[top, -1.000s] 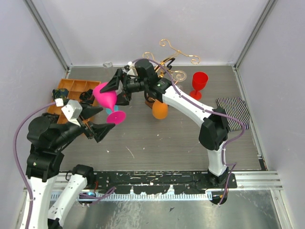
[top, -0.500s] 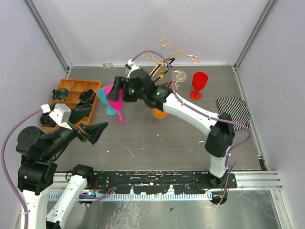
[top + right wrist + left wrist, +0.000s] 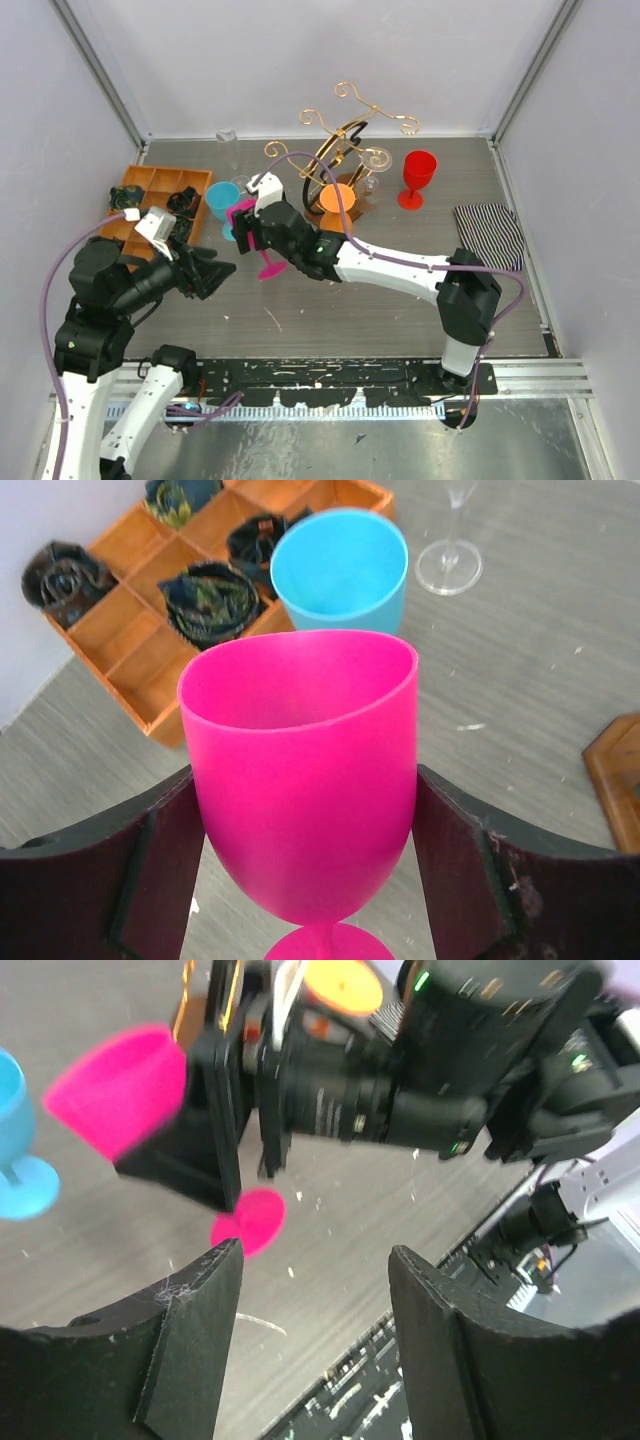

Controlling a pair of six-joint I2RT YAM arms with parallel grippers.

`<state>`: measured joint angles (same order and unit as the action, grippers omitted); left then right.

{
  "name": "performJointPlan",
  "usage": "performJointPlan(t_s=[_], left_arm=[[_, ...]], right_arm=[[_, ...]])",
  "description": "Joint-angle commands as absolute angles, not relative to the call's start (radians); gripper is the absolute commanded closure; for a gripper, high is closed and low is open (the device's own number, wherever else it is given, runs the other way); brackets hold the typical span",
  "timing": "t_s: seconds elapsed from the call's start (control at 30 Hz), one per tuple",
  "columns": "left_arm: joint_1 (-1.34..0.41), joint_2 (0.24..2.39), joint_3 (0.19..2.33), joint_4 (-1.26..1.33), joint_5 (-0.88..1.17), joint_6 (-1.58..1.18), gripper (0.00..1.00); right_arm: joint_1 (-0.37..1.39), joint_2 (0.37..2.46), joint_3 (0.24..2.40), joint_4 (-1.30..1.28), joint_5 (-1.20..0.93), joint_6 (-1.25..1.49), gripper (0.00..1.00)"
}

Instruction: Take the wine glass off the wine glass rack

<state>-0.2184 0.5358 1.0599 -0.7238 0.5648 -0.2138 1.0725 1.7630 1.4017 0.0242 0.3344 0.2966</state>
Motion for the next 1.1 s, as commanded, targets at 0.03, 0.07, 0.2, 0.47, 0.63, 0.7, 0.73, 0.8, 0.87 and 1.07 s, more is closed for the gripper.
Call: performJointPlan(t_s=[0.03,0.07,0.2,0.47,0.63,0.7,0.73,0.8,0.87,1.07], left_arm=[[-0.218,0.419,0.956,-0.808,0.598,-0.319,0.34],[-0.216,0.396,0.935,-0.812,0.589,-0.344,0.34],[-0.217,0.349,0.857,-0.838,0.596,-0.441,0.39],[-0.217,0.327,0.777,-0.741,0.590,-0.523,0.44],[-0.217,0.334,0.711,-0.658,0.544,-0.558,0.48],[-0.218,0.321,0.689,-0.625,0.501,-0.558,0.45],[-0.218,0.319,0.680,-0.614,0.485,-0.554,0.44],[-0.218,0.323,0.663,-0.609,0.436,-0.532,0.42],[-0.218,0.326,0.650,-0.606,0.390,-0.511,0.41],[-0.218,0.330,0.589,-0.468,0.325,-0.523,0.38]], right_arm=[[1.080,1.684,1.397,0.225,0.408,0.200,0.39],[1.080,1.684,1.382,0.251,0.405,0.194,0.39],[1.080,1.699,1.309,0.395,0.428,0.168,0.39],[1.123,1.675,1.329,0.428,0.415,0.152,0.40],[1.153,1.648,1.354,0.408,0.410,0.155,0.40],[1.161,1.633,1.358,0.395,0.403,0.171,0.40],[1.166,1.625,1.360,0.390,0.402,0.181,0.40],[1.171,1.608,1.361,0.379,0.392,0.208,0.40],[1.177,1.588,1.362,0.367,0.384,0.231,0.40],[1.188,1.533,1.344,0.350,0.371,0.283,0.40]])
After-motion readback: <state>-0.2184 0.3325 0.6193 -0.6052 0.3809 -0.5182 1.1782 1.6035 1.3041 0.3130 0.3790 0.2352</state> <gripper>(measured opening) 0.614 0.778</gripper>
